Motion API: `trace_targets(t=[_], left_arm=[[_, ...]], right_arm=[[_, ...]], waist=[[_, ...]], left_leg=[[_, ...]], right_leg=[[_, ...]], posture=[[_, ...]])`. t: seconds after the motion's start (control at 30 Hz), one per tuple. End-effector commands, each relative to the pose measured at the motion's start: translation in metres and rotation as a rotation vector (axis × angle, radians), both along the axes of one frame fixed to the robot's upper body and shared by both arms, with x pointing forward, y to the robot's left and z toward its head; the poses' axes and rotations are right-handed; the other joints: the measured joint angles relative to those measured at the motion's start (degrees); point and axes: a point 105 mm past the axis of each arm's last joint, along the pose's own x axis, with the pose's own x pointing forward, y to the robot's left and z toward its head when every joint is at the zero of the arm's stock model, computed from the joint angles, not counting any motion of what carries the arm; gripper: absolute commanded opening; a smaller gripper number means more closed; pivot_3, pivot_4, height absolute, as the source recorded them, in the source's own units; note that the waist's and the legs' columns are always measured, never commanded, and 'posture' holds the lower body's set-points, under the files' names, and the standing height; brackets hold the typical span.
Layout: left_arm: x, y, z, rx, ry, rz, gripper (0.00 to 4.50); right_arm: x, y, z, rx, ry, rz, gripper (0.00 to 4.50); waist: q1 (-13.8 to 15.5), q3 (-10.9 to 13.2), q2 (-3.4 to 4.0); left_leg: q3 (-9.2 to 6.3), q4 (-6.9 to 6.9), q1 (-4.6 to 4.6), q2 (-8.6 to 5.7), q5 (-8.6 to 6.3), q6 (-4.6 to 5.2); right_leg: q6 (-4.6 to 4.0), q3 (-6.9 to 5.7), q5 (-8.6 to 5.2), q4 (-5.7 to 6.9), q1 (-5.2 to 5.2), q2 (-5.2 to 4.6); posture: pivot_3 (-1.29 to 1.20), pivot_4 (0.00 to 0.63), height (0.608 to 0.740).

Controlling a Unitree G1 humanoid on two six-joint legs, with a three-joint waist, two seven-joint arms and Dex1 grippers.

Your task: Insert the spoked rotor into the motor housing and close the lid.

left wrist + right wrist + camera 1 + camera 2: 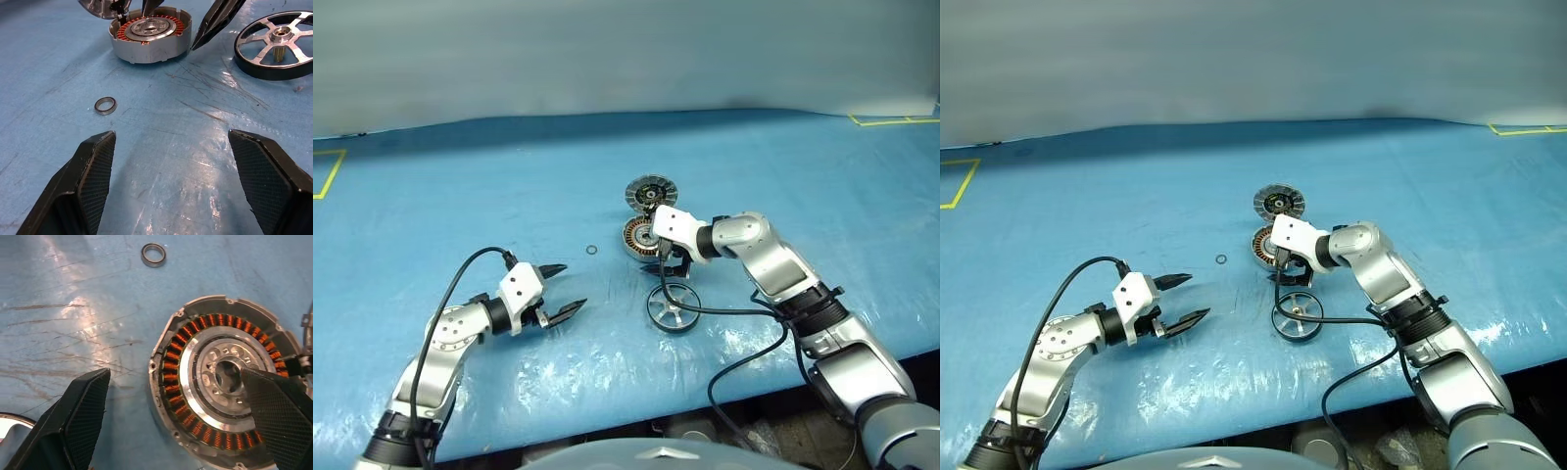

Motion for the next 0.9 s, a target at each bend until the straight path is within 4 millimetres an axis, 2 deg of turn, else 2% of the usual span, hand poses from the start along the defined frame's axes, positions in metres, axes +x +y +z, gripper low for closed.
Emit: trace_targets(t=[0.03,0.23,0.47,0.5,0.7,0.9], left_arm=[[-0.002,-0.008,0.010,-0.019,-0.046,-0.015,3.91],[0.001,-0.010,0.009,-0.010,-0.056,-0.010,3.91],[0.003,-0.013,0.009,-0.002,-0.062,-0.021,3.94],[0.003,-0.014,0.010,-0.003,-0.063,-0.022,3.94],[0.004,-0.014,0.009,-0.003,-0.066,-0.017,3.94],[0.006,-0.012,0.010,-0.006,-0.071,-0.007,3.94]], right_arm=[[0.006,-0.005,0.003,-0.030,-0.043,-0.005,4.50],[0.005,-0.008,-0.009,-0.076,-0.036,0.000,4.50],[0.001,-0.006,-0.014,-0.123,-0.059,0.041,2.21],[0.001,-0.004,-0.012,-0.113,-0.063,0.043,2.01],[-0.010,0.010,0.005,-0.056,-0.091,0.102,2.01],[-0.050,0.024,0.009,-0.092,-0.071,0.299,2.01]], waist=[[0.02,0.00,0.00],[0.06,-0.01,0.01],[0.05,-0.03,0.02],[0.01,-0.04,0.00],[-0.01,-0.04,0.02],[0.03,-0.03,0.03]], left_leg=[[0.00,0.00,-0.01,0.00,0.00,0.00],[-0.06,0.00,0.00,-0.02,0.00,0.00],[-0.07,0.00,0.01,-0.03,0.00,0.00],[-0.10,0.00,0.02,-0.03,0.00,-0.01],[-0.11,0.01,0.08,-0.01,0.04,-0.06],[-0.17,-0.02,-0.11,0.00,0.02,-0.04]], right_leg=[[0.00,-0.01,0.00,-0.02,0.00,0.00],[0.01,-0.07,0.02,-0.11,0.08,-0.01],[0.02,-0.10,0.02,-0.11,0.11,-0.01],[0.02,-0.12,0.02,-0.12,0.13,-0.01],[-0.03,-0.11,0.05,-0.12,0.17,0.01],[-0.01,-0.20,0.06,-0.14,0.02,0.00]], posture=[[0.00,0.150,0.740],[0.00,0.150,0.740],[0.00,0.150,0.740],[0.00,0.150,0.740],[0.00,0.150,0.740],[0.00,0.150,0.740]])
